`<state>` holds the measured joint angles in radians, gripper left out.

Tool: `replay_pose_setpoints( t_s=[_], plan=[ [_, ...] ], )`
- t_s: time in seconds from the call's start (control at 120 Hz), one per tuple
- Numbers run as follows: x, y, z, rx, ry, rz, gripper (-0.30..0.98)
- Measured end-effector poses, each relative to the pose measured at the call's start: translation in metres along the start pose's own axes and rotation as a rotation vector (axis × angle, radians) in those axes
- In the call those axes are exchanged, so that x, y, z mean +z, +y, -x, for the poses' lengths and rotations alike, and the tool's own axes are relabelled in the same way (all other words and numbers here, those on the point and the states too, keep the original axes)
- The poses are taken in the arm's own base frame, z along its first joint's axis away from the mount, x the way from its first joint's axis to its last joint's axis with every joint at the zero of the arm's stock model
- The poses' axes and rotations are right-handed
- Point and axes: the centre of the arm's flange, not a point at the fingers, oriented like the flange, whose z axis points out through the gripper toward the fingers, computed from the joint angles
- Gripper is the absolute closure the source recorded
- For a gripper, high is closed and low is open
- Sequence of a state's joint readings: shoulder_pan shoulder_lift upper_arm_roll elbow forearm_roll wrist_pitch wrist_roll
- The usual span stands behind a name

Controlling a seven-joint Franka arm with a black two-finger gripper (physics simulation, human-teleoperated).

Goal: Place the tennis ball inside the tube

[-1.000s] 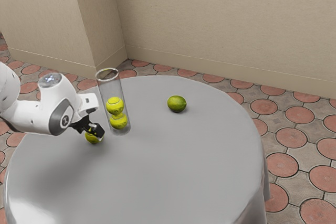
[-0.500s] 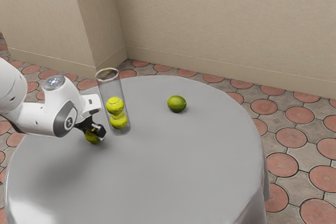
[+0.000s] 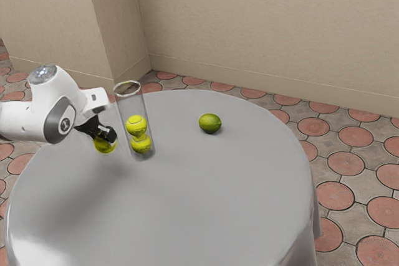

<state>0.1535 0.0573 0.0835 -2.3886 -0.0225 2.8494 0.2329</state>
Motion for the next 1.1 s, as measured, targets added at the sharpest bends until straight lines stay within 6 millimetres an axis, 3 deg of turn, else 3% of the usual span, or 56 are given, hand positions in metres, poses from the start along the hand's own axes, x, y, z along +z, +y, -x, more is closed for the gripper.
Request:
replay_pose_setpoints(
  t_s=[0.225,0.367,0.492,0.692,1.0,1.033,1.1],
  plan=[
    [-0.117,0.015,-0.027,0.032,0.185,-0.008,0.35],
    [-0.154,0.021,-0.044,0.044,0.289,-0.022,0.36],
    [-0.166,0.017,-0.065,0.041,0.377,-0.039,0.36],
    [-0.146,0.013,-0.102,0.038,0.419,-0.048,0.34],
    [-0.137,0.020,-0.105,0.034,0.420,-0.034,0.09],
    [-0.139,0.019,-0.107,0.028,0.403,-0.029,0.08],
    [-0.166,0.014,-0.130,0.006,0.335,-0.002,0.06]
  ],
)
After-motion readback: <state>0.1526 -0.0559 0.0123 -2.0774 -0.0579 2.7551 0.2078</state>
